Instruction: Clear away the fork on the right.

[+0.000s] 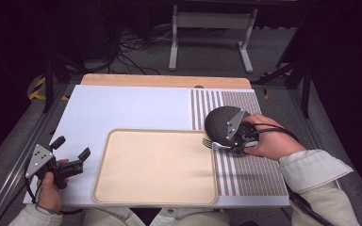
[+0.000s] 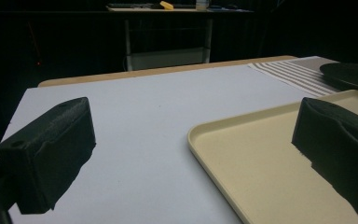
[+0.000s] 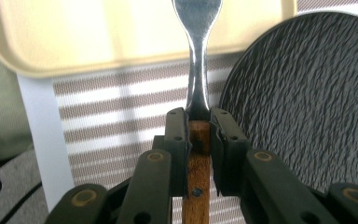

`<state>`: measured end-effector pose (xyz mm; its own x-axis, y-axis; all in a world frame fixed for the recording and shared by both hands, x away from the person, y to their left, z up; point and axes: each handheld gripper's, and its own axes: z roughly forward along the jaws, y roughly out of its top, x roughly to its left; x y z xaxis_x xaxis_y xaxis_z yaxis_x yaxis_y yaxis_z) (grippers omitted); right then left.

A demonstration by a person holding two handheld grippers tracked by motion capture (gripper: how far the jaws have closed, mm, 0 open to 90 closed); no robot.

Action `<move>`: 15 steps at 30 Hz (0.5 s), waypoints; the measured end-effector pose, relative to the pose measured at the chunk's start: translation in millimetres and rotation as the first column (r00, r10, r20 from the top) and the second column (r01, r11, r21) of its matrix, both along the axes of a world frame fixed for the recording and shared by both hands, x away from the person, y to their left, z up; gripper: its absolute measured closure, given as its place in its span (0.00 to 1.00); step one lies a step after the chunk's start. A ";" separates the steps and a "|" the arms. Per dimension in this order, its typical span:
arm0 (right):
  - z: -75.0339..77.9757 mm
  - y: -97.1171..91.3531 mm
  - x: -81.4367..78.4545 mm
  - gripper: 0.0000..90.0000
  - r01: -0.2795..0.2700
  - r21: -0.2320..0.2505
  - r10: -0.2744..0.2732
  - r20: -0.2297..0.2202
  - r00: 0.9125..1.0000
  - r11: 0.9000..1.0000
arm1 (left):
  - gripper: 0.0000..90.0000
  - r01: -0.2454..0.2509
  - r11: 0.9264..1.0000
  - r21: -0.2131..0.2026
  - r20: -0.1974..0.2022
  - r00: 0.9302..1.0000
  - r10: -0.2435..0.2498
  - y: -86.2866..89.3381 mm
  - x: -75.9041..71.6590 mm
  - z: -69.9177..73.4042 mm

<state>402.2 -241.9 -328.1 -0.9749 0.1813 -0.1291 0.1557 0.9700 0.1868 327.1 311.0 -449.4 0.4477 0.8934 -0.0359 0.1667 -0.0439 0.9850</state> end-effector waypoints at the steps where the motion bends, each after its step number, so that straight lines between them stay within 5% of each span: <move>1: 0.2 1.6 0.0 0.87 0.015 0.008 -0.015 -0.006 1.000 1.000 | 0.00 0.000 1.000 0.000 0.001 1.000 0.000 0.0 -0.1 0.1; 15: -0.7 34.6 0.5 0.87 0.144 0.117 -0.136 -0.076 0.988 0.983 | 0.00 0.000 1.000 -0.004 0.002 1.000 0.000 -0.2 -0.5 0.3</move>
